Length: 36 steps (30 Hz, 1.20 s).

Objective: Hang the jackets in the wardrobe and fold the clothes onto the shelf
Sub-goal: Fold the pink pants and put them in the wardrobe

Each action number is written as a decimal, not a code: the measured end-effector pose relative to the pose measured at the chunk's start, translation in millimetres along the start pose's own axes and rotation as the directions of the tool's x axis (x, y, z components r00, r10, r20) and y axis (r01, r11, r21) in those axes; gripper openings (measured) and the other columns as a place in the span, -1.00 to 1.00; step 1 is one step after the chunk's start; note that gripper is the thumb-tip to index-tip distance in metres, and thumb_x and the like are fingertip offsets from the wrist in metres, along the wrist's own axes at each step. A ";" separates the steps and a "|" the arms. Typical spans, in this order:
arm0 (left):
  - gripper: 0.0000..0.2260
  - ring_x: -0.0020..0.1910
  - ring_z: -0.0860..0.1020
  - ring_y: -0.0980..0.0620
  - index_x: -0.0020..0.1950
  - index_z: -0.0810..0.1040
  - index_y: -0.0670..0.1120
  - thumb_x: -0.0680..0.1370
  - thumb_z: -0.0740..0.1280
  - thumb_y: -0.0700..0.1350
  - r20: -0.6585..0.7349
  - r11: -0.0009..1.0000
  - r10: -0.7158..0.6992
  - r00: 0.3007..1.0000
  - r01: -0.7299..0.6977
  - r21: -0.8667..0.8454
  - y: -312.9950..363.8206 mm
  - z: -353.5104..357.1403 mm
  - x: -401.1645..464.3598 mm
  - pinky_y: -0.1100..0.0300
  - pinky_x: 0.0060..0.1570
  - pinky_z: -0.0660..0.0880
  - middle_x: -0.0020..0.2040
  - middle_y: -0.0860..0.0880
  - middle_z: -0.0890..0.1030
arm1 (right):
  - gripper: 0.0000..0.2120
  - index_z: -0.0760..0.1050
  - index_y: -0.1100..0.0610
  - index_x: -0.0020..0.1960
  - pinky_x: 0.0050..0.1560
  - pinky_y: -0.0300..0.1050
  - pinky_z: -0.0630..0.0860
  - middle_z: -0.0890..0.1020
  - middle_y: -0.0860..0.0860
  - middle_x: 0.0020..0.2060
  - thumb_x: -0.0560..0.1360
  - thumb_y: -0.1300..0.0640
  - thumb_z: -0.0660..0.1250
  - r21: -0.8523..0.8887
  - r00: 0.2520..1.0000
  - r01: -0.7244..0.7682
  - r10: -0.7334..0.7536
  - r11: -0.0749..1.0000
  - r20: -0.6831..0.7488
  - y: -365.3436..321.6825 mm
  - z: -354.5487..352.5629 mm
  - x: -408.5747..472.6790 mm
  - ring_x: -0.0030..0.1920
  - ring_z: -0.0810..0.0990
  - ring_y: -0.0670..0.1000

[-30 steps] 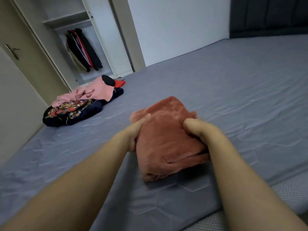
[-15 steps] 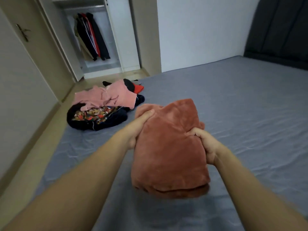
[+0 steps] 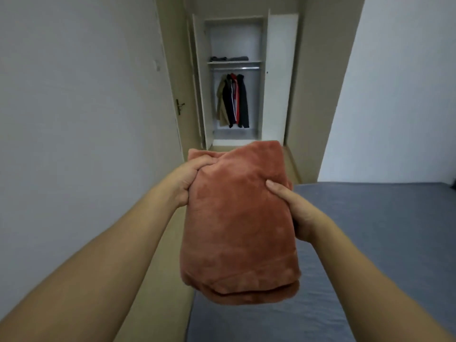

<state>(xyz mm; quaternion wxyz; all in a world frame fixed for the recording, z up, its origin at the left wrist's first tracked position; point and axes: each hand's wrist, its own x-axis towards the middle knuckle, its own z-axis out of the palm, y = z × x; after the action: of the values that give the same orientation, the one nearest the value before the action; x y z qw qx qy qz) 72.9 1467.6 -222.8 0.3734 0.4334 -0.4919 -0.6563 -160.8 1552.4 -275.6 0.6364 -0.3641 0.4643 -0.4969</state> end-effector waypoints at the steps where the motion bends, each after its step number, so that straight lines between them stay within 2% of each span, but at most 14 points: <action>1: -0.64 0.11 0.60 -0.09 0.25 0.62 -0.07 0.47 0.43 -0.03 -0.017 0.999 0.031 0.999 -0.031 -0.016 21.2 -25.4 -11.0 -0.02 0.25 0.49 0.26 -0.21 0.58 | -0.36 0.45 0.01 0.31 -0.09 0.04 0.63 0.67 0.13 0.10 0.28 -0.10 0.53 -0.002 1.000 0.026 -0.026 1.000 -0.012 -12.9 30.7 5.0 0.06 0.67 0.16; 3: -0.61 0.10 0.62 -0.08 0.22 0.64 -0.03 0.44 0.46 0.10 -0.062 0.997 0.073 0.995 -0.075 -0.029 59.3 -77.7 -30.3 0.00 0.17 0.54 0.20 -0.18 0.63 | -0.42 0.46 0.09 0.30 -0.09 0.06 0.61 0.66 0.18 0.07 0.32 0.00 0.49 -0.017 0.995 0.092 -0.092 0.996 -0.043 -35.0 91.8 18.4 -0.01 0.67 0.19; 6: -0.49 0.02 0.68 -0.06 0.07 0.72 -0.04 0.31 0.51 0.30 -0.066 0.997 0.057 0.996 -0.060 -0.050 99.4 -151.2 -56.6 0.04 0.01 0.61 0.08 -0.13 0.69 | -0.72 0.58 0.09 0.11 -0.28 -0.05 0.60 0.70 0.13 -0.14 0.42 0.05 0.39 0.008 0.984 0.177 -0.177 0.984 -0.011 -59.4 177.2 41.8 -0.22 0.69 0.10; 8: -0.36 0.07 0.67 -0.09 0.11 0.70 -0.07 0.26 0.50 0.39 -0.037 0.999 0.030 0.999 -0.031 -0.031 112.6 -196.3 -70.1 -0.02 0.09 0.59 0.09 -0.14 0.69 | -0.83 0.57 0.05 0.01 -0.36 -0.09 0.59 0.72 0.07 -0.25 0.44 0.05 0.37 0.017 0.975 0.222 -0.222 0.975 0.002 -70.0 225.4 55.5 -0.29 0.70 0.04; 10: -0.32 0.11 0.65 -0.12 0.16 0.68 -0.07 0.25 0.49 0.40 0.019 1.000 0.003 1.000 -0.002 -0.024 123.6 -233.0 -77.9 -0.06 0.13 0.57 0.13 -0.15 0.67 | -0.81 0.56 0.06 0.01 -0.37 -0.09 0.60 0.72 0.06 -0.25 0.43 0.03 0.38 0.038 0.973 0.230 -0.230 0.972 -0.002 -78.6 264.7 69.5 -0.29 0.70 0.04; 13: -0.46 0.09 0.65 -0.14 0.11 0.70 -0.08 0.30 0.54 0.26 0.075 0.999 0.025 0.997 -0.023 -0.036 140.6 -272.2 -74.6 -0.03 0.08 0.58 0.14 -0.19 0.66 | -0.63 0.55 0.06 0.11 -0.32 -0.05 0.61 0.72 0.11 -0.15 0.36 -0.05 0.43 0.001 0.981 0.191 -0.191 0.982 0.042 -87.0 306.4 89.9 -0.23 0.71 0.09; 17: -0.43 0.07 0.65 -0.15 0.18 0.65 -0.10 0.28 0.56 0.17 0.091 0.999 0.050 0.995 -0.049 -0.018 163.4 -306.0 -46.5 -0.07 0.16 0.55 0.13 -0.20 0.66 | -0.43 0.54 0.02 0.16 -0.27 0.04 0.62 0.71 0.14 -0.07 0.19 -0.10 0.50 0.008 0.982 0.168 -0.168 0.986 0.085 -99.3 327.3 126.9 -0.18 0.71 0.15; 21: -0.54 0.02 0.67 -0.12 0.09 0.70 -0.09 0.31 0.53 0.15 0.108 0.999 0.047 0.993 -0.046 -0.008 178.2 -332.6 6.2 0.02 0.01 0.60 0.09 -0.18 0.68 | -0.32 0.47 0.04 0.25 -0.22 0.04 0.62 0.71 0.12 -0.03 0.16 -0.08 0.52 0.017 0.977 0.204 -0.205 0.979 0.056 -110.3 331.4 186.6 -0.13 0.71 0.15; 26: -0.52 -0.05 0.68 -0.08 0.16 0.65 -0.08 0.34 0.48 0.14 0.112 0.994 0.069 0.991 -0.078 0.074 203.9 -374.9 104.4 0.08 -0.09 0.59 0.04 -0.16 0.69 | -0.36 0.52 0.09 0.24 -0.17 0.07 0.61 0.70 0.15 -0.01 0.20 -0.06 0.52 0.033 0.975 0.213 -0.214 0.977 0.052 -130.0 335.9 292.3 -0.11 0.70 0.15; 28: -0.57 -0.08 0.67 -0.08 0.08 0.69 -0.06 0.30 0.48 0.13 0.117 0.991 0.078 0.990 -0.090 0.099 218.7 -394.9 152.9 0.08 -0.09 0.58 0.02 -0.17 0.69 | -0.43 0.61 0.08 0.15 -0.13 0.09 0.61 0.69 0.17 0.01 0.18 -0.07 0.55 0.039 0.972 0.223 -0.225 0.974 0.066 -139.1 339.4 343.1 -0.10 0.70 0.17; 31: -0.67 -0.14 0.67 -0.08 -0.06 0.73 -0.02 0.27 0.46 0.11 0.126 0.986 0.080 0.989 -0.097 0.138 254.7 -415.8 228.9 0.07 -0.10 0.58 -0.03 -0.16 0.70 | -0.59 0.70 0.10 -0.03 -0.20 0.04 0.62 0.71 0.15 -0.07 0.18 -0.04 0.55 0.073 0.964 0.255 -0.259 0.964 0.065 -170.8 344.3 415.7 -0.14 0.71 0.14; 34: -0.67 -0.16 0.67 -0.07 -0.06 0.74 -0.01 0.28 0.46 0.13 0.120 0.983 0.076 0.990 -0.094 0.156 283.3 -435.8 303.2 0.08 -0.12 0.59 -0.05 -0.15 0.70 | -0.50 0.59 0.16 0.11 -0.26 -0.01 0.62 0.71 0.14 -0.11 0.22 0.00 0.52 0.084 0.950 0.309 -0.312 0.947 0.019 -201.9 346.9 484.9 -0.18 0.71 0.12; 36: -0.62 -0.11 0.68 -0.08 -0.01 0.73 -0.01 0.28 0.47 0.16 0.113 0.985 0.060 0.992 -0.078 0.157 296.8 -450.4 355.6 0.06 -0.08 0.59 -0.01 -0.15 0.70 | -0.47 0.53 0.15 0.18 -0.25 -0.01 0.62 0.71 0.15 -0.07 0.27 0.01 0.50 0.062 0.948 0.319 -0.320 0.946 -0.002 -218.3 344.9 535.4 -0.15 0.71 0.13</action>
<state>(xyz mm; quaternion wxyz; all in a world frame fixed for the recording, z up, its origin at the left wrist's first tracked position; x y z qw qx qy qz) 390.6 926.3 -70.0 0.3328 0.4087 -0.5775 -0.6235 143.8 980.8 -91.7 0.5601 -0.4168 0.3814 -0.6059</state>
